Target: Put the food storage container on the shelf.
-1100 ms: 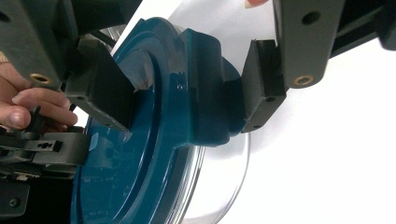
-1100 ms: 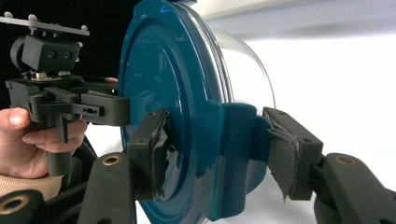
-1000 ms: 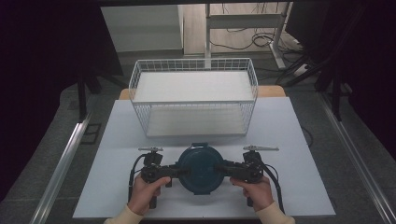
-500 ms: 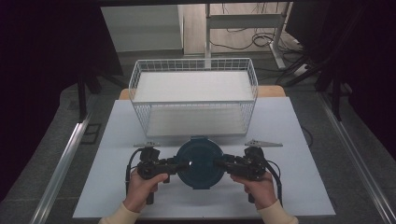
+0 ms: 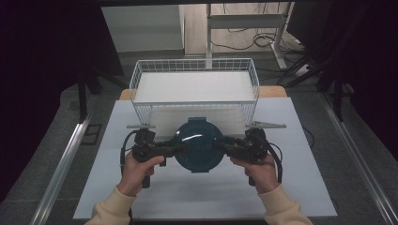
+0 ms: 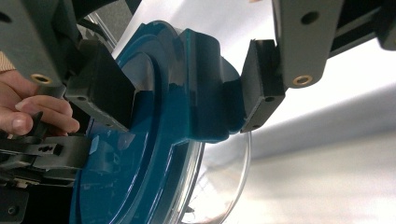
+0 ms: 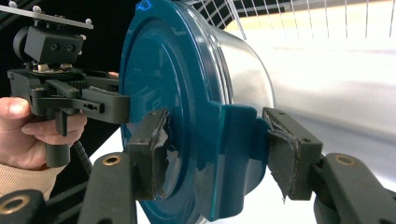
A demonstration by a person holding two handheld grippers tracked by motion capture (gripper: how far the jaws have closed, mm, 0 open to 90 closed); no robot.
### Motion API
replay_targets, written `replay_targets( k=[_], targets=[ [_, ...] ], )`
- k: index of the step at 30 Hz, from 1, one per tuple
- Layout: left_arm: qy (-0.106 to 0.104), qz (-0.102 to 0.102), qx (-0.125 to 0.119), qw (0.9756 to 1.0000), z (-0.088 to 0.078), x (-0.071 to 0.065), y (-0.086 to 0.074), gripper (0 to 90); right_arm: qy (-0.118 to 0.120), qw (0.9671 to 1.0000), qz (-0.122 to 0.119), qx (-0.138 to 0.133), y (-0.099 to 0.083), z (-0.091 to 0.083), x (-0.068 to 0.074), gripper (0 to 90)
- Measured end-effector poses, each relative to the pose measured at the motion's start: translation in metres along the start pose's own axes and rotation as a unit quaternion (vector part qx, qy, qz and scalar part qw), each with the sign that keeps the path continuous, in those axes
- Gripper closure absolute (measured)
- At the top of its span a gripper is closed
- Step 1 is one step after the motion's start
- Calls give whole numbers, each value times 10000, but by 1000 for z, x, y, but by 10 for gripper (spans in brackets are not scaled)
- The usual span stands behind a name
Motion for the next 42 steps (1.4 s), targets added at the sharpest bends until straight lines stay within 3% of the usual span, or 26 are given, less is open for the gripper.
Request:
replay_targets(
  k=[13,22,32,42],
  targets=[
    [71,318,-104,9994,-15,-6,57,375,40,9997,-191,-150,51,-11,19,434],
    [94,380,-159,9991,-24,3,105,370,10,9995,-238,-221,97,-10,30,434],
    [-109,251,-122,9996,-23,35,154,372,-115,9996,-205,-160,152,6,31,435],
    [-112,-190,114,9997,-1,75,171,373,-107,9992,356,114,178,37,-2,433]
  ],
)
Point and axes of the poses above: each handheld gripper's, and its own axes: z roughly forward along the jaws, y roughly out of its top, x roughly to its left, the point moved 6 cm from there along z, roughly forward along the jaws, and after that the axes turned 11 degrees about z, right-handed, at the moved point
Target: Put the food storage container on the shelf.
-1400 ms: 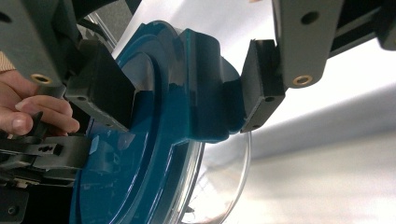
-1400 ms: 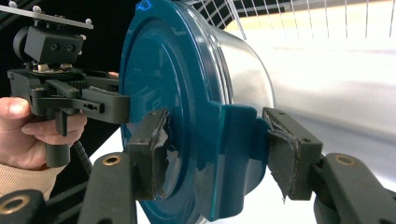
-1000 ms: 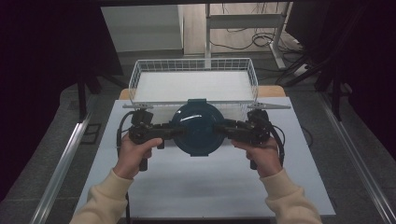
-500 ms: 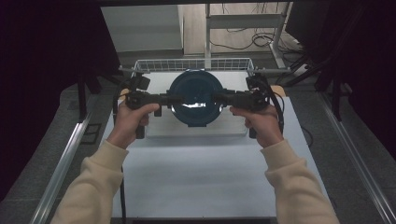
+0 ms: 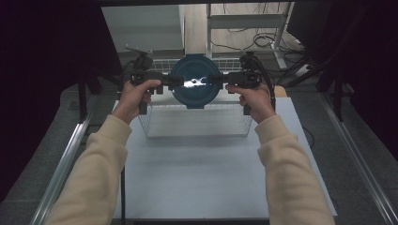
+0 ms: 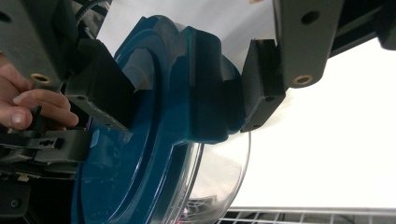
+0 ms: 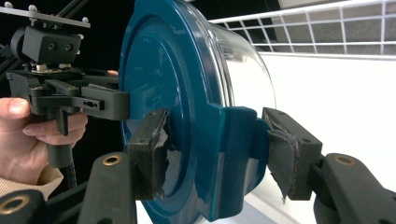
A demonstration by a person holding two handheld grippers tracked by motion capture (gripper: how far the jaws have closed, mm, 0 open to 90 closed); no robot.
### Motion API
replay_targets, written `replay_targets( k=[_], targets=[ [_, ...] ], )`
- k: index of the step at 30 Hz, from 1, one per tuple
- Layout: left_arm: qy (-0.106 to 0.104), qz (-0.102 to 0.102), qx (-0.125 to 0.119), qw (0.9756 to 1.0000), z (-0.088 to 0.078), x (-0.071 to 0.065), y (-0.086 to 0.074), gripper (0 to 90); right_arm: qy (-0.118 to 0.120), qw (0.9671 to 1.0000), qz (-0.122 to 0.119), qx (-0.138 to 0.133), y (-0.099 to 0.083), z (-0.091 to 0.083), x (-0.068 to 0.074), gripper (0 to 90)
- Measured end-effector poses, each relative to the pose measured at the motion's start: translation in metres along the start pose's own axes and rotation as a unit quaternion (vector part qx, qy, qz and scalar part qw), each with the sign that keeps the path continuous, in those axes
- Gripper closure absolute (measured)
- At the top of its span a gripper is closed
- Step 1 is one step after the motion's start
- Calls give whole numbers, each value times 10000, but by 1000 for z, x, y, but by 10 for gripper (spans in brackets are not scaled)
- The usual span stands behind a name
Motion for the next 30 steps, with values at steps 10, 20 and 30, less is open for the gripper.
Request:
replay_targets(
  k=[10,20,30],
  targets=[
    [-180,-695,-203,9972,12,21,12,372,50,9965,829,93,19,15,-20,420],
    [-334,-1194,-248,9920,28,36,10,314,77,9849,1723,152,18,31,-41,347],
    [399,-581,-612,9956,8,23,5,146,-500,9926,1012,-451,13,14,-26,152]
  ],
)
Point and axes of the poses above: each handheld gripper's, and its own axes: z roughly forward along the jaws, y roughly out of its top, x roughly to its left, the point moved 6 cm from there along z, roughly forward along the jaws, and after that the axes turned 11 degrees about z, right-handed, at the moved point
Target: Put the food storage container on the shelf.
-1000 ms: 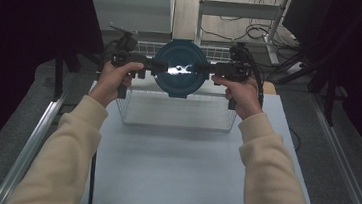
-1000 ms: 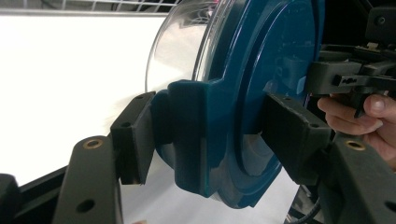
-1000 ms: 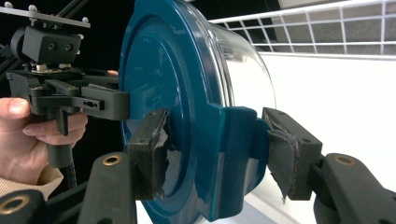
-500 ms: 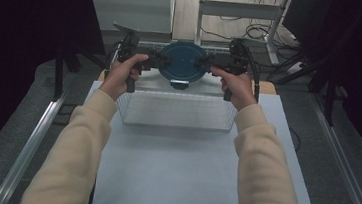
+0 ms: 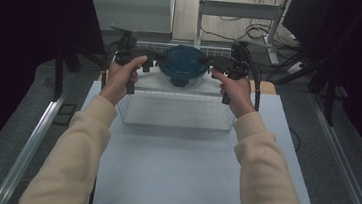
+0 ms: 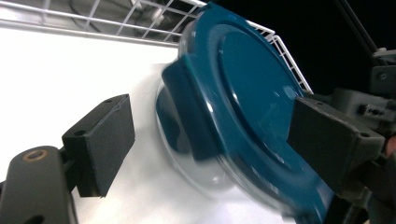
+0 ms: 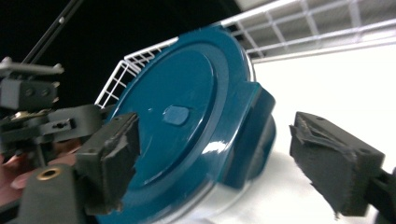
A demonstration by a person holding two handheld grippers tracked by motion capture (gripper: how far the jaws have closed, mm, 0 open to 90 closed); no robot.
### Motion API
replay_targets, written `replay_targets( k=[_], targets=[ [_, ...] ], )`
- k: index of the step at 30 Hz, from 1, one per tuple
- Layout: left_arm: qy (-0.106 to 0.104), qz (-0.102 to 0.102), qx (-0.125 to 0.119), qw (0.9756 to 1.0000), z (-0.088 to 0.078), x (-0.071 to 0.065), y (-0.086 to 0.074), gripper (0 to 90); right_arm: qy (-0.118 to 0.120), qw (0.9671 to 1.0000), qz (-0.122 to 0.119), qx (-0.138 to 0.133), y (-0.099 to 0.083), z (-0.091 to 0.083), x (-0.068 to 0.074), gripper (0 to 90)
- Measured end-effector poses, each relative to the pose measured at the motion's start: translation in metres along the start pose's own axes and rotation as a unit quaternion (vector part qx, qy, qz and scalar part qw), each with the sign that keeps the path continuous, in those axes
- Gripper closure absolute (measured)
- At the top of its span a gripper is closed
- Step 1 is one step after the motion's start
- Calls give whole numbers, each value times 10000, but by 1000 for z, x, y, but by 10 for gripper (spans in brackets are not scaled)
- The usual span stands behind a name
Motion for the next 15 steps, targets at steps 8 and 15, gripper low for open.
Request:
replay_targets(
  k=[8,15],
  targets=[
    [458,1219,53,9915,-49,-31,-49,148,-6,9909,-1318,-265,-39,-59,-4,152],
    [457,1660,57,9850,-79,-46,-134,162,-162,9750,-2194,-297,-104,-105,-34,176]
  ],
)
Point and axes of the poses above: each handheld gripper's, and its own axes: z roughly forward along the jaws, y roughly out of its top, x roughly to its left, the point moved 6 cm from there along z, roughly forward along the jaws, and after that the axes turned 11 degrees about z, right-handed, at the moved point
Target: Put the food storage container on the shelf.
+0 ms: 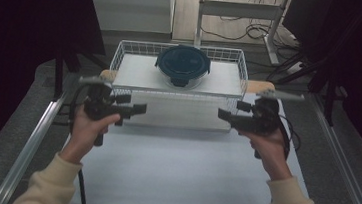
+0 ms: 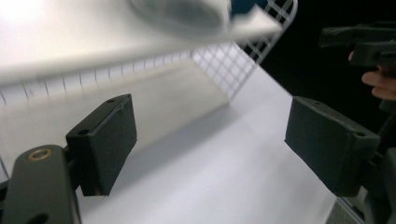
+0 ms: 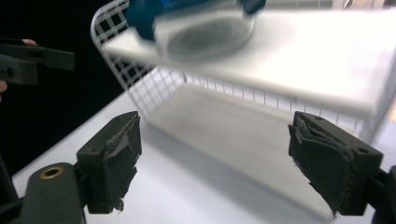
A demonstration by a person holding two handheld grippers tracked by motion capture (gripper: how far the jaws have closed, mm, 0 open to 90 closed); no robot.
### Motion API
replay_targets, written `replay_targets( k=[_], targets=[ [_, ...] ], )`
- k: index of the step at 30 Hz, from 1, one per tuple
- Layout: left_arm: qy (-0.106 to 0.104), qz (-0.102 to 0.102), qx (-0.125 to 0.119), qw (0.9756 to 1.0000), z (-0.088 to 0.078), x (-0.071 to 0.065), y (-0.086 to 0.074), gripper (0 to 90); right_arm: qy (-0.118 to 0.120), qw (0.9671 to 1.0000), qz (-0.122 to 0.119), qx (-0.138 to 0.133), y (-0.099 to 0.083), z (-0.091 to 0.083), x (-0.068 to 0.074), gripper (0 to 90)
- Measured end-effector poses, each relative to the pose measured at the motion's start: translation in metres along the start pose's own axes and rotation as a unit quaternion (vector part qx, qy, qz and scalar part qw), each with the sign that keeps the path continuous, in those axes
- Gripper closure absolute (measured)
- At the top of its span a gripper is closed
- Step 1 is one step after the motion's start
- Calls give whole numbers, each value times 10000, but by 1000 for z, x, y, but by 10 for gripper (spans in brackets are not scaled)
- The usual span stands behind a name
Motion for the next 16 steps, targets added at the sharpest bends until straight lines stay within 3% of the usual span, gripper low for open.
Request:
replay_targets(
  k=[3,8,11,16],
  targets=[
    [78,87,109,9999,-1,-7,-29,166,-20,9999,-109,-2,-31,-15,-2,190],
    [137,133,491,9986,7,-13,-81,169,-55,9999,29,127,-81,-25,-12,204],
    [119,78,591,9982,12,-12,-95,170,-233,9994,-5,268,-102,-24,-21,210],
    [185,56,607,9980,14,-10,-101,171,-332,9993,55,177,-107,-22,-30,208]
  ],
)
Point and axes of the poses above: each handheld gripper's, and its own axes: z roughly forward along the jaws, y roughly out of its top, x roughly to its left, the point moved 6 cm from there along z, roughly forward along the jaws, and after that the axes turned 11 degrees about z, right-handed, at the moved point
